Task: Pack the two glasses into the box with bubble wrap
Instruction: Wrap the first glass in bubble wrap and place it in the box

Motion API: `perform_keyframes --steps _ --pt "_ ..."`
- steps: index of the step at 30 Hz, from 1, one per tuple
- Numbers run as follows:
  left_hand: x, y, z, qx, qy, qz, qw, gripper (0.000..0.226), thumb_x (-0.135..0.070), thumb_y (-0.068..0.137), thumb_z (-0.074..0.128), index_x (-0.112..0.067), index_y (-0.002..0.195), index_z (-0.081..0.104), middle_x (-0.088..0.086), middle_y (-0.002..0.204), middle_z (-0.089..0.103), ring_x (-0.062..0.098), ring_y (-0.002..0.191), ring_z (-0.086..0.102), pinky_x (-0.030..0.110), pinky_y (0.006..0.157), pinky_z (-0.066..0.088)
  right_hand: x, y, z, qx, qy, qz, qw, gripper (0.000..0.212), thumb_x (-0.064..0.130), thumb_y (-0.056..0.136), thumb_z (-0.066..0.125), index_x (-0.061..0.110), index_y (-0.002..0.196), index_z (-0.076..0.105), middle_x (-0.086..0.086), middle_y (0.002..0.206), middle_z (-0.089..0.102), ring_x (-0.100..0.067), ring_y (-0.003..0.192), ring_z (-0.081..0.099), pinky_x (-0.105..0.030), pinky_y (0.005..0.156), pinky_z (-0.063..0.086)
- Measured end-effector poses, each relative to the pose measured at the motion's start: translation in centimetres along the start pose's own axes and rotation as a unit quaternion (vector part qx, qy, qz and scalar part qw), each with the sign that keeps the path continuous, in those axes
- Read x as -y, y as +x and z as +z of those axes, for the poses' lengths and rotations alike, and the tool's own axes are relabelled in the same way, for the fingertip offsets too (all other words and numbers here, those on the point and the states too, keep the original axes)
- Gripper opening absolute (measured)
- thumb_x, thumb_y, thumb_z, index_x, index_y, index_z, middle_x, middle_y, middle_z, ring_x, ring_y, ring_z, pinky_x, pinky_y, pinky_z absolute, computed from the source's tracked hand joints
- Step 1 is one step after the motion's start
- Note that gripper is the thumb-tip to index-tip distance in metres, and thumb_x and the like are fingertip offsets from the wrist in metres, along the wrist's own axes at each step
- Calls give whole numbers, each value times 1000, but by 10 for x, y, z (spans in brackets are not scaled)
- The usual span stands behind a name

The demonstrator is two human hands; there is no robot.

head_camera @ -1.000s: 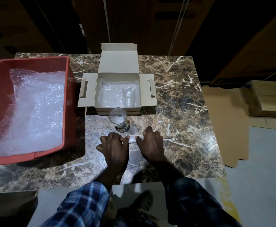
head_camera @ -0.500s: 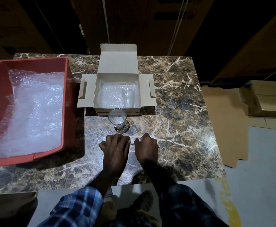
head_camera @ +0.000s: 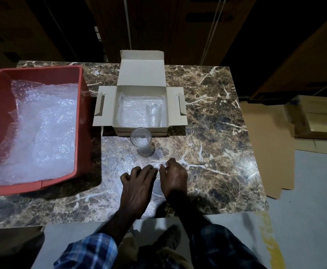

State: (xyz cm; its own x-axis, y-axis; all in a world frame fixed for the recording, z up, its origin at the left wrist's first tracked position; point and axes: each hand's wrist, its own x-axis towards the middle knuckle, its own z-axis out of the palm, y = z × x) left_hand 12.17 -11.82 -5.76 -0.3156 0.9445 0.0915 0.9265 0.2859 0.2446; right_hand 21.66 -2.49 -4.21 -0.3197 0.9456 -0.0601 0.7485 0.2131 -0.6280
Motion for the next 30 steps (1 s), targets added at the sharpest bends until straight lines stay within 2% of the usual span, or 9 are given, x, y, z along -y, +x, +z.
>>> perform_keyframes --steps 8,11,13,15,17,22,24,26,30 --pt "1 0 -2 42 10 -10 999 44 -16 94 60 -27 136 51 -10 137 49 21 105 45 39 78 30 -3 0 12 -25 25 -33 999 15 23 93 55 9 89 55 -9 81 61 -32 76 58 -38 64 45" --pt "6 2 -1 53 -17 -16 998 49 -14 90 65 -29 135 52 -4 140 47 23 110 42 39 80 29 -5 -3 15 -38 50 -71 995 3 13 90 58 10 89 58 -5 83 60 -28 79 56 -37 68 46" --pt "13 6 -2 52 -43 -12 998 42 -17 91 62 -33 130 55 -3 138 46 24 110 40 38 80 26 -4 -6 16 -44 67 -104 991 8 6 87 57 10 92 62 -4 87 63 -26 82 58 -34 74 45" --pt "21 11 -4 45 -80 -13 996 28 -29 96 51 -38 121 59 -8 130 48 21 107 39 37 78 23 0 -8 16 -50 81 -124 988 18 6 85 51 8 94 66 -5 91 65 -26 86 60 -30 79 45" --pt "25 16 -5 38 -133 -37 990 28 -40 99 39 -39 112 64 -14 119 54 16 105 41 36 76 24 4 -10 16 -52 88 -135 986 24 10 86 47 9 96 69 -4 93 68 -25 88 60 -29 81 46" --pt "24 28 -6 -5 -205 -109 973 33 -50 88 46 -29 83 71 -18 86 65 12 101 47 34 76 19 7 -8 20 -35 95 -99 990 19 16 89 54 14 94 73 1 91 70 -20 92 62 -27 83 47" --pt "24 29 -8 -23 -259 -158 953 25 -47 82 57 -30 90 73 -16 80 66 11 100 47 33 80 20 8 -8 22 -15 95 -83 992 14 16 87 59 15 91 72 3 90 70 -19 92 60 -24 81 45" --pt "23 29 -9 -26 -300 -184 936 30 -38 80 69 -33 109 73 -19 82 66 10 100 46 31 84 20 8 -9 23 -8 93 -85 992 13 14 84 59 13 90 70 2 89 69 -20 92 59 -22 80 42" --pt "25 25 -9 -15 -221 -108 969 26 -37 87 67 -31 111 74 -17 94 68 15 101 47 33 80 22 5 -8 20 -15 70 -174 982 26 -3 79 48 3 97 67 -8 92 66 -22 90 53 -20 86 38"
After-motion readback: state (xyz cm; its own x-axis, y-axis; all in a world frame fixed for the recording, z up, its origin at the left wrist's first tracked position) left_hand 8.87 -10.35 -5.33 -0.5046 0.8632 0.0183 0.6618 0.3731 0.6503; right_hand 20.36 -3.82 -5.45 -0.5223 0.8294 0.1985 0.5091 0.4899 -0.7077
